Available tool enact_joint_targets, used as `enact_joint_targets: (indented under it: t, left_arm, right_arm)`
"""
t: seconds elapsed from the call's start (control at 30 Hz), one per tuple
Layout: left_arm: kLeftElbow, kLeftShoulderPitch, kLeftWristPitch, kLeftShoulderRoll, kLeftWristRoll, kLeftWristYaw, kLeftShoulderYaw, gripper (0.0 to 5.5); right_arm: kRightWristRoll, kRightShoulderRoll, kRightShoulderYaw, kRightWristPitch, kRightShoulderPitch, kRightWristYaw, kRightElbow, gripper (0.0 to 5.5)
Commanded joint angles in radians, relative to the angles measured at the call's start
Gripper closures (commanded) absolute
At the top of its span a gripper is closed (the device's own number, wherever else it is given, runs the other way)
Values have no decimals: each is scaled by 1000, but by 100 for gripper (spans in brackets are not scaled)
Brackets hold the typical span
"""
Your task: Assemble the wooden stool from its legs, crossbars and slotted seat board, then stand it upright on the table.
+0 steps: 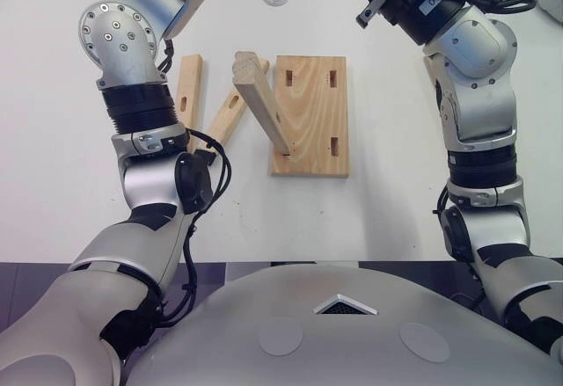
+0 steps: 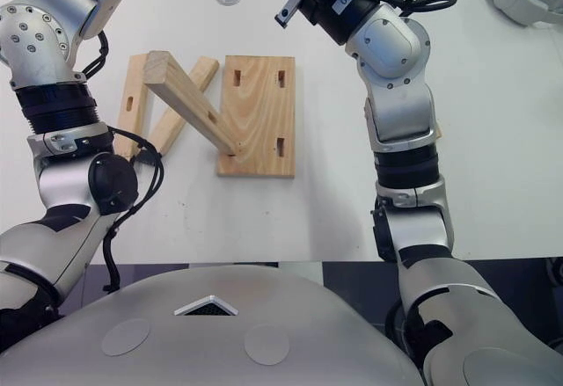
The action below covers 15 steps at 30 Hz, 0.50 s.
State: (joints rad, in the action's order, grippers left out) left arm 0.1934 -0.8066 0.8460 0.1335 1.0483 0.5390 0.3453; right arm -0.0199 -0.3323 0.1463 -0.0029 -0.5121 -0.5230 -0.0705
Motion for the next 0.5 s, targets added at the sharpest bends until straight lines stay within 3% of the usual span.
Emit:
enact_joint_targets:
  t: [0.03, 0.5]
  left_arm:
    - [8, -18, -2, -4, 3, -19, 0, 226]
    - [5, -2, -21, -4, -13, -65, -7, 477]
  right_arm:
    - [7, 0, 17, 17, 6, -13, -20, 418]
    - [53, 11, 20, 13, 6, 25, 4, 418]
